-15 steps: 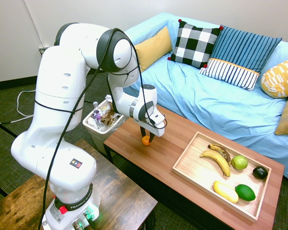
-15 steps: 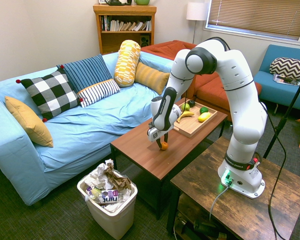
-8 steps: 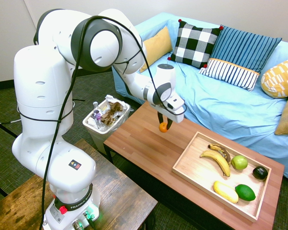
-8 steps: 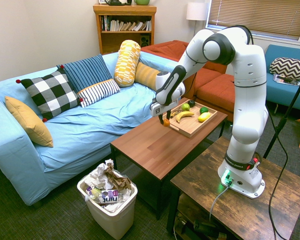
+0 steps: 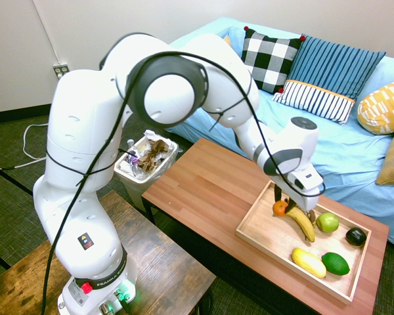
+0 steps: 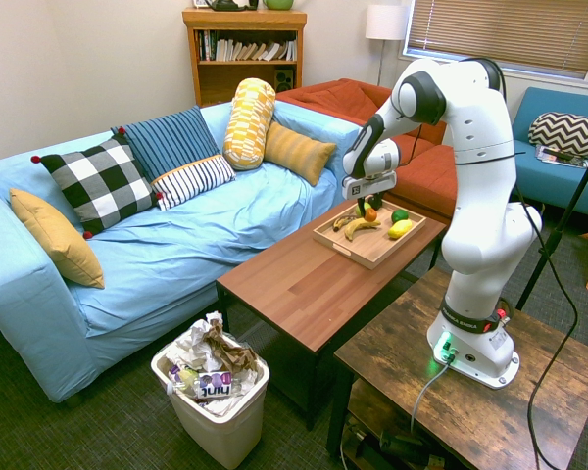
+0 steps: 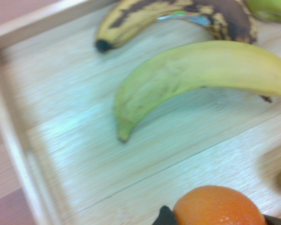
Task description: Put the tangerine in the tray
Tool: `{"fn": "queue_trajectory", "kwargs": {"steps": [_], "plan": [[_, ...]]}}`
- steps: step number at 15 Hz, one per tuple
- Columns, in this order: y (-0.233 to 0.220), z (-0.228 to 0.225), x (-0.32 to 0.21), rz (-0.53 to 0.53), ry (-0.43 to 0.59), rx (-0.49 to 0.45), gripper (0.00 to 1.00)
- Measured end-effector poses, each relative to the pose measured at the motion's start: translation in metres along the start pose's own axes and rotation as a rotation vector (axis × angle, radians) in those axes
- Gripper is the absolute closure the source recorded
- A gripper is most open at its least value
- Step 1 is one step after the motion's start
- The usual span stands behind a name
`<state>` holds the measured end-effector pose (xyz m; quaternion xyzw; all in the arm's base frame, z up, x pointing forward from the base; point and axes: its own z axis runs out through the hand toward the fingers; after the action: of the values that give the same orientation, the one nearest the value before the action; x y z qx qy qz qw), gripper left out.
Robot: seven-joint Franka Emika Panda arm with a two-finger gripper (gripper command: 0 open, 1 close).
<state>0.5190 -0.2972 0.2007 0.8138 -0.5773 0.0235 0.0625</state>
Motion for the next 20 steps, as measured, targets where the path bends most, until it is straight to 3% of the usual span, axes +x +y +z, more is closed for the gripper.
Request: {"fn": "queue_trajectory", "kwargs": {"steps": [4, 10, 11, 20], "plan": [[-0.004, 0.05, 0.026, 0.062, -0.015, -0.023, 1.0], [-0.009, 0.085, 0.023, 0.053, -0.039, -0.047, 1.0], [-0.009, 0.088, 0.023, 0.049, -0.042, -0.049, 0.0], [-0.007, 0.086, 0.031, 0.018, -0.043, -0.033, 0.0]]}}
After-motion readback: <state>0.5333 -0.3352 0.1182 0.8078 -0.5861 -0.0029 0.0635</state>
